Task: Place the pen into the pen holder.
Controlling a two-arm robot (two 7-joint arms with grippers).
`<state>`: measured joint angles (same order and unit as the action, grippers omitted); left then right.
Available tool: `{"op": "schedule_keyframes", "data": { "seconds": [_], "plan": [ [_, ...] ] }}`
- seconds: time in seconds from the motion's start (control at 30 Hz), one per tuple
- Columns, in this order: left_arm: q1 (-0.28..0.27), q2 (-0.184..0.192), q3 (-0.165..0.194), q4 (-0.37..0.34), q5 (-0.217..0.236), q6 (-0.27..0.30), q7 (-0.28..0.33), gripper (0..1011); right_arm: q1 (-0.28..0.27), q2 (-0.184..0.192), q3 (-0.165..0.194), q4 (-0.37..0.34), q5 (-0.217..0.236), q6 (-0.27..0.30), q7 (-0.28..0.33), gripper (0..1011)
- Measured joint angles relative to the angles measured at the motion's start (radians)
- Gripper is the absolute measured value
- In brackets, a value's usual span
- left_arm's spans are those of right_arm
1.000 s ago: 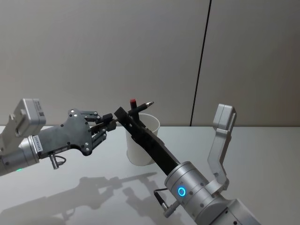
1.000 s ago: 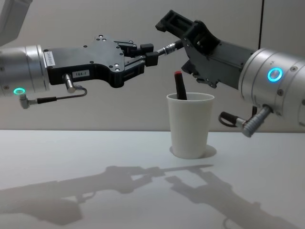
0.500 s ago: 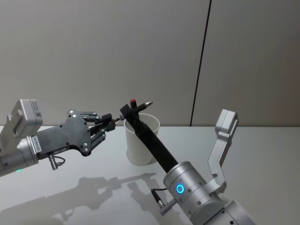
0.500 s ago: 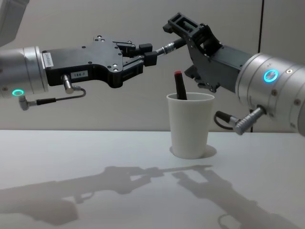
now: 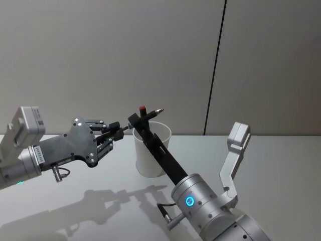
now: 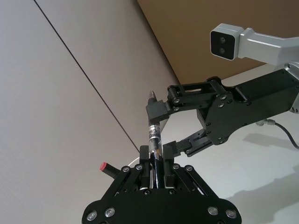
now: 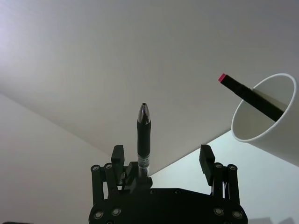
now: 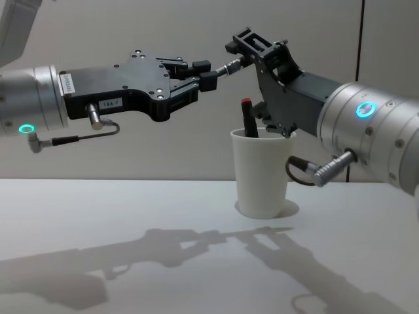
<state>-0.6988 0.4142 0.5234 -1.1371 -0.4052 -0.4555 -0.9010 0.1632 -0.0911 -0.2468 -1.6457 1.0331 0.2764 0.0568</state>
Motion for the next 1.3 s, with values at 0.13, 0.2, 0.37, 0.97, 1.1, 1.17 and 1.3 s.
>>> {"op": "schedule_keyframes", "data": {
  "seconds": [0.13, 0.2, 0.37, 0.97, 1.1, 1.17, 1.3],
  "plan": [
    [0.000, 0.000, 0.000, 0.000, -0.001, 0.000, -0.001, 174, 0.012, 0.007, -0.006, 0.005, 0.007, 0.018, 0.005, 1001],
    [0.000, 0.000, 0.000, 0.001, -0.001, -0.001, -0.001, 174, 0.016, 0.012, -0.009, 0.006, 0.008, 0.024, 0.010, 1001],
    [0.000, 0.000, 0.000, 0.001, -0.002, -0.001, -0.001, 174, 0.040, 0.039, -0.015, 0.012, 0.015, 0.047, 0.029, 1001],
    [0.000, 0.000, 0.000, 0.001, -0.003, -0.002, -0.001, 174, 0.096, 0.104, -0.012, 0.032, 0.045, 0.106, 0.064, 1001],
    [0.000, 0.000, 0.000, 0.001, -0.003, -0.002, -0.001, 174, 0.103, 0.112, -0.009, 0.037, 0.051, 0.111, 0.066, 1001],
    [0.000, 0.000, 0.000, 0.001, -0.003, -0.002, -0.001, 174, 0.107, 0.114, -0.008, 0.039, 0.055, 0.113, 0.067, 1001],
    [0.000, 0.000, 0.000, 0.001, -0.003, -0.002, -0.001, 174, 0.111, 0.118, -0.005, 0.042, 0.063, 0.115, 0.068, 1001]
  ]
}}
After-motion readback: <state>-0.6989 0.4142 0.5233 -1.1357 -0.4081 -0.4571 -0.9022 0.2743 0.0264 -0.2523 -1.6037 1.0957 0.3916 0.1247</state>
